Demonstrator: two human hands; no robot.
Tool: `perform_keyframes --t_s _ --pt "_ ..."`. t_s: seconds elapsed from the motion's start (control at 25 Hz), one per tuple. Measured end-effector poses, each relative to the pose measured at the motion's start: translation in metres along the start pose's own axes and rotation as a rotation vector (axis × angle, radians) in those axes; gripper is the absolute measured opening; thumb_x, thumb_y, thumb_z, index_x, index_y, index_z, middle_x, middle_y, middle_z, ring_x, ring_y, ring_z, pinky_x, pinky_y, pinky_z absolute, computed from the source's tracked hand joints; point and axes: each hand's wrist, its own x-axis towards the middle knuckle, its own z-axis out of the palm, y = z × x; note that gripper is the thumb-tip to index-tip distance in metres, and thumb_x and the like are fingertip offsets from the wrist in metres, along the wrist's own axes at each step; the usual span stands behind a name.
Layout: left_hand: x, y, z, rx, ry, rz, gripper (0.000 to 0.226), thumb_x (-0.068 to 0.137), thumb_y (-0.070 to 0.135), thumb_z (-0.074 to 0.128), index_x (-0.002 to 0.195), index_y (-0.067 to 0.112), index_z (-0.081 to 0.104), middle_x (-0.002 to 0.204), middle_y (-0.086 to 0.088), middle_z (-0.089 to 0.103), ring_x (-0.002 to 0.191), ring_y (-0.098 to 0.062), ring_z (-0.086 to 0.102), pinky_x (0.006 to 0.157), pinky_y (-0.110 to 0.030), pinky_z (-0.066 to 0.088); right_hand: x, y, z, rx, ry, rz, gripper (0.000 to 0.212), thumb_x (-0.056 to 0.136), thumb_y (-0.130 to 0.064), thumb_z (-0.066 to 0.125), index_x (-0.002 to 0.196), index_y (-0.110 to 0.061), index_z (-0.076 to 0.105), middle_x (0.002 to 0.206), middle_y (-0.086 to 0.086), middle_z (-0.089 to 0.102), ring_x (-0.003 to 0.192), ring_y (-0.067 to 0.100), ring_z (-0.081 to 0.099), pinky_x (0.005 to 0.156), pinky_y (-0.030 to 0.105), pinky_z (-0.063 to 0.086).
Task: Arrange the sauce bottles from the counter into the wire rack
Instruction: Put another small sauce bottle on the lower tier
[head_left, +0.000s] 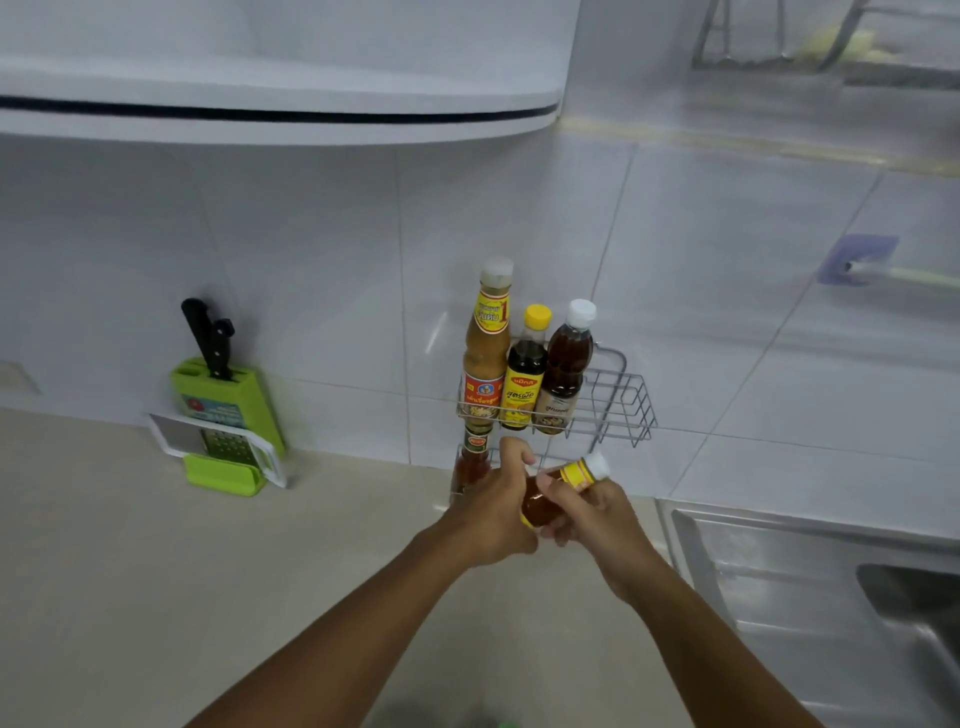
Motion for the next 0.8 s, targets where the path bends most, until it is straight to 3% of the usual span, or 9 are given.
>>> perform_keyframes --t_s 0.08,0.16,0.28,0.36,0.44,0.56,0.68,0.8 --pt "0.011 -0.028 -0.007 -0.093 -0.082 -0.007 0.089 0.066 0.018 0.086 0.125 0.036 0.021 0.117 0.001 0.050 0.112 -0.020 0.056 0.092 -0.041 0.057 0.016 0.007 -0.006 -0.087 0.123 -0.068 0.029 0.089 -0.028 0.076 0.099 -0.001 0.073 0.074 0.018 0.076 0.056 0.025 0.070 0.054 0.035 0.057" --pt "0.022 -0.063 -0.016 -0.136 -0.034 -0.079 0.082 0.072 0.019 0.083 0.131 0.029 0.027 0.121 -0.003 0.055 0.109 -0.018 0.059 0.093 -0.036 0.055 0.030 0.015 -0.014 -0.119 0.212 -0.115 0.027 0.087 -0.026 0.079 0.102 -0.004 0.073 0.075 0.015 0.078 0.058 0.024 0.074 0.058 0.037 0.062" --pt "0.034 -0.108 -0.023 -0.149 0.078 -0.287 0.041 0.088 0.015 0.066 0.125 0.016 0.048 0.117 -0.011 0.064 0.094 -0.019 0.061 0.081 -0.031 0.052 0.045 0.026 -0.014 -0.270 0.291 -0.179 0.026 0.086 -0.023 0.081 0.108 -0.014 0.071 0.083 0.012 0.077 0.063 0.016 0.075 0.055 0.014 0.056" --pt "0.041 -0.127 -0.018 -0.219 0.090 -0.378 0.033 0.090 0.012 0.059 0.123 0.015 0.054 0.120 -0.014 0.065 0.094 -0.022 0.061 0.076 -0.029 0.051 0.054 0.035 -0.010 -0.327 0.324 -0.203 0.029 0.084 -0.023 0.082 0.110 -0.017 0.071 0.089 0.008 0.075 0.075 0.018 0.072 0.060 0.010 0.052" --pt "0.050 -0.136 -0.008 -0.279 0.072 -0.430 0.043 0.092 0.009 0.056 0.134 0.013 0.050 0.132 -0.016 0.059 0.111 -0.030 0.060 0.084 -0.033 0.050 0.062 0.045 -0.004 -0.387 0.329 -0.207 0.031 0.082 -0.026 0.084 0.109 -0.020 0.071 0.090 -0.003 0.072 0.080 0.011 0.068 0.068 0.014 0.051" --pt "0.062 -0.139 0.004 -0.325 -0.009 -0.477 0.062 0.091 0.007 0.054 0.149 0.015 0.035 0.148 -0.013 0.047 0.132 -0.033 0.049 0.101 -0.037 0.046 0.074 0.055 0.004 -0.430 0.303 -0.219 0.030 0.079 -0.027 0.086 0.103 -0.026 0.068 0.081 -0.022 0.064 0.078 -0.006 0.062 0.067 0.004 0.048" --pt "0.078 -0.149 0.014 -0.294 -0.057 -0.474 0.069 0.074 0.013 0.055 0.142 0.021 0.044 0.138 -0.009 0.059 0.122 -0.030 0.058 0.104 -0.047 0.049 0.092 0.057 0.009 -0.508 0.270 -0.224 0.028 0.079 -0.029 0.086 0.100 -0.023 0.068 0.079 -0.016 0.065 0.075 -0.004 0.061 0.063 0.005 0.043" --pt "0.087 -0.160 0.022 -0.283 -0.063 -0.496 0.073 0.065 0.019 0.051 0.138 0.027 0.051 0.130 -0.004 0.066 0.115 -0.028 0.063 0.098 -0.041 0.053 0.109 0.060 0.015 -0.523 0.184 -0.182 0.026 0.080 -0.026 0.085 0.096 -0.020 0.065 0.083 -0.005 0.066 0.074 0.004 0.061 0.063 0.014 0.042"
